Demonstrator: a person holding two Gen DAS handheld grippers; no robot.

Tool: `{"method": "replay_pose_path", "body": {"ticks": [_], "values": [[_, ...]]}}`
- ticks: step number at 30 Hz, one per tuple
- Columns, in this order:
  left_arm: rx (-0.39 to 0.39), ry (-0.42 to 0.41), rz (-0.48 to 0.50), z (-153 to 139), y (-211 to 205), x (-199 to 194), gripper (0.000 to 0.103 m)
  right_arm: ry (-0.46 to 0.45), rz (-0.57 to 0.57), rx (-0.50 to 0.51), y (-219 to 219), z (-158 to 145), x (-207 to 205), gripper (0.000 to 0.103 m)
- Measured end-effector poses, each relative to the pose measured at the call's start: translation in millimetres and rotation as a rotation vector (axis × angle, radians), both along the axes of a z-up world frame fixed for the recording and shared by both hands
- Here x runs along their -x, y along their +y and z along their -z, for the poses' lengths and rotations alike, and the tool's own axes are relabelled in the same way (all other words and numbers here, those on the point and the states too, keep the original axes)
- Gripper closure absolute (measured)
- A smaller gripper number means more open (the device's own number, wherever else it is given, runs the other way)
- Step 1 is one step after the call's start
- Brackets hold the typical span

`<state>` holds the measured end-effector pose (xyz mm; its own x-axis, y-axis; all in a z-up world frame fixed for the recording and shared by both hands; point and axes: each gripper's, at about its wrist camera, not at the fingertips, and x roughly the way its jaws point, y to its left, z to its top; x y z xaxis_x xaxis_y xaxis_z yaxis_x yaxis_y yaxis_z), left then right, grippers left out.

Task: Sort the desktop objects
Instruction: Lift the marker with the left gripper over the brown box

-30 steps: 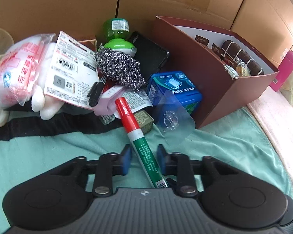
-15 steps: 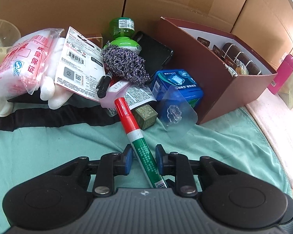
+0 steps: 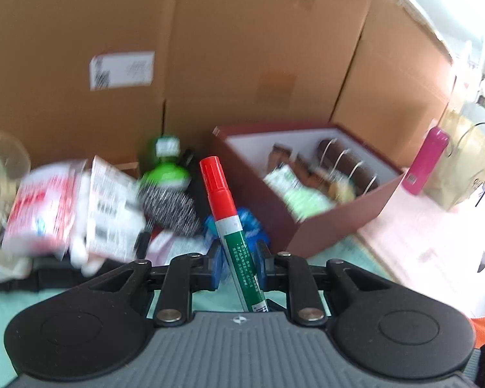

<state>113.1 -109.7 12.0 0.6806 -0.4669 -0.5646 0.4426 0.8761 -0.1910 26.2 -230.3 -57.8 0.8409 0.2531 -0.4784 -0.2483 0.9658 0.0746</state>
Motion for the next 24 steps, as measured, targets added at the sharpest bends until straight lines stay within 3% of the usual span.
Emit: {"method": "replay_pose_path", "body": {"ticks": [5,8,17,24], "values": [[0.04,-0.054,0.05,-26,-26,-13,0.084,-0.078,0.057,-0.005,-22,-25,-10,0.089],[0.098,-0.04,0.091,-32,-38,-25,0.085,-0.107,0.103,-0.01,-37,-33,-20,0.089],[0.108,-0.044,0.135,-34,-73,-56,0.085,-0.119,0.166,-0.029,-68,-38,-57,0.089],[0.119,-0.006,0.141,-19,-85,-88,0.085,-0.088,0.178,-0.036,-80,-33,-82,0.089]]}}
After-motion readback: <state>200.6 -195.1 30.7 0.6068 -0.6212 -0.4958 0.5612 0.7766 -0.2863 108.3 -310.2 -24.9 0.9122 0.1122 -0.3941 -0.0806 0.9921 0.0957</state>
